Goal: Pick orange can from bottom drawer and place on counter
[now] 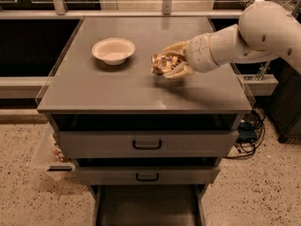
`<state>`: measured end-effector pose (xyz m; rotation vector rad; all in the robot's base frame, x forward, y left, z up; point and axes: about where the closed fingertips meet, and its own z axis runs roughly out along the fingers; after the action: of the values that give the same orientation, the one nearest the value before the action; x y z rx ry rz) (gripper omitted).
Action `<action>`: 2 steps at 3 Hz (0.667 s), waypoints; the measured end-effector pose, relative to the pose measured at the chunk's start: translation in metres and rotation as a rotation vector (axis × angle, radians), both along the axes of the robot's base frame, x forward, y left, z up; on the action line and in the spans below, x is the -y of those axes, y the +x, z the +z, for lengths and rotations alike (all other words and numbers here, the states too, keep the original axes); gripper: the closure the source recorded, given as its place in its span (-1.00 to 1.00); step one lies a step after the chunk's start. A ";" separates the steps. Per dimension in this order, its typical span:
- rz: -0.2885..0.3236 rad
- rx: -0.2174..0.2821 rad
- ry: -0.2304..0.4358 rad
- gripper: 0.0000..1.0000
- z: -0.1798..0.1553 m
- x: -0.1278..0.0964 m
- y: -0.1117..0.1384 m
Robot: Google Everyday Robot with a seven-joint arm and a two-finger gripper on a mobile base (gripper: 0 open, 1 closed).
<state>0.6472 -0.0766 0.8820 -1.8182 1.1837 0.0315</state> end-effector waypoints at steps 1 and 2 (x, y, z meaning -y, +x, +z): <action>0.000 0.000 0.000 -0.30 0.000 0.000 0.000; 0.000 0.000 0.000 -0.76 0.000 0.000 0.000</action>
Offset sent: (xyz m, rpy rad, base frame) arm 0.0000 0.0000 0.0000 0.0000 0.0000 0.0000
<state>0.6472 -0.0766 0.8819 -1.8182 1.1837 0.0316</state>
